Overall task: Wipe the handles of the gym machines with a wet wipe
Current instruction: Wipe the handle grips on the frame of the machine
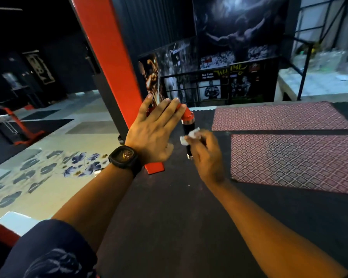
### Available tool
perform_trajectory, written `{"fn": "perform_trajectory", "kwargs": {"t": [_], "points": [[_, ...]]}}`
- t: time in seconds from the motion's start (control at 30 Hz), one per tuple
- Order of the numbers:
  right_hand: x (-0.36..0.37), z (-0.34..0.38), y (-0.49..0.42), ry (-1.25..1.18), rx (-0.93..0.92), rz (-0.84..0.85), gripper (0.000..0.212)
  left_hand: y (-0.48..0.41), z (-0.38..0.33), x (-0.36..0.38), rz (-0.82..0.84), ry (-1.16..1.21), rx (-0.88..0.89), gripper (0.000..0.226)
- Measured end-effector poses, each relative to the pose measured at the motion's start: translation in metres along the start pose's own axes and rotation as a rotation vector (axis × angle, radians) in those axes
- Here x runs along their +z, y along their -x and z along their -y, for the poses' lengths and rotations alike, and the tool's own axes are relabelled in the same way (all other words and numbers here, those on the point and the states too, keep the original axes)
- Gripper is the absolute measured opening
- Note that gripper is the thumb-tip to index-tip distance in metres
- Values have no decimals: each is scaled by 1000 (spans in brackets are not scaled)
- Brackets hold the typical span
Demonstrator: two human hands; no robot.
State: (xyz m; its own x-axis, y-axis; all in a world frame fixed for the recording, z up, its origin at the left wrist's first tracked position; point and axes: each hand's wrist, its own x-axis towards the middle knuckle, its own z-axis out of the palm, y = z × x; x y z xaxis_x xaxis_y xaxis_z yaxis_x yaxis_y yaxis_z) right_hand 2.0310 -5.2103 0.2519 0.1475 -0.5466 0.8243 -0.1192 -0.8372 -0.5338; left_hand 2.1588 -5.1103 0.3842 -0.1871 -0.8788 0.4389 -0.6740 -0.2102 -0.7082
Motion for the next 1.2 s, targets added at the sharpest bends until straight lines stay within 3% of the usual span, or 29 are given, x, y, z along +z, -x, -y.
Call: {"fn": "perform_trajectory", "kwargs": {"t": [0.23, 0.33, 0.47, 0.6, 0.93, 1.1, 1.2], "points": [[-3, 13, -15, -118, 53, 56, 12, -2, -1, 3, -32, 35, 5, 97], [2, 7, 4, -13, -29, 84, 8, -3, -1, 5, -42, 50, -5, 96], [2, 17, -22, -89, 24, -9, 13, -2, -2, 9, -62, 67, -12, 95], [8, 6, -1, -115, 34, 10, 17, -3, -1, 9, -56, 74, -5, 97], [5, -6, 17, 55, -55, 40, 26, -6, -2, 9, -30, 56, -10, 102], [3, -13, 1, 31, -33, -30, 19, -7, -4, 10, 1, 31, -14, 103], [9, -22, 18, -53, 93, 9, 16, -7, -3, 9, 25, 21, -18, 104]]}}
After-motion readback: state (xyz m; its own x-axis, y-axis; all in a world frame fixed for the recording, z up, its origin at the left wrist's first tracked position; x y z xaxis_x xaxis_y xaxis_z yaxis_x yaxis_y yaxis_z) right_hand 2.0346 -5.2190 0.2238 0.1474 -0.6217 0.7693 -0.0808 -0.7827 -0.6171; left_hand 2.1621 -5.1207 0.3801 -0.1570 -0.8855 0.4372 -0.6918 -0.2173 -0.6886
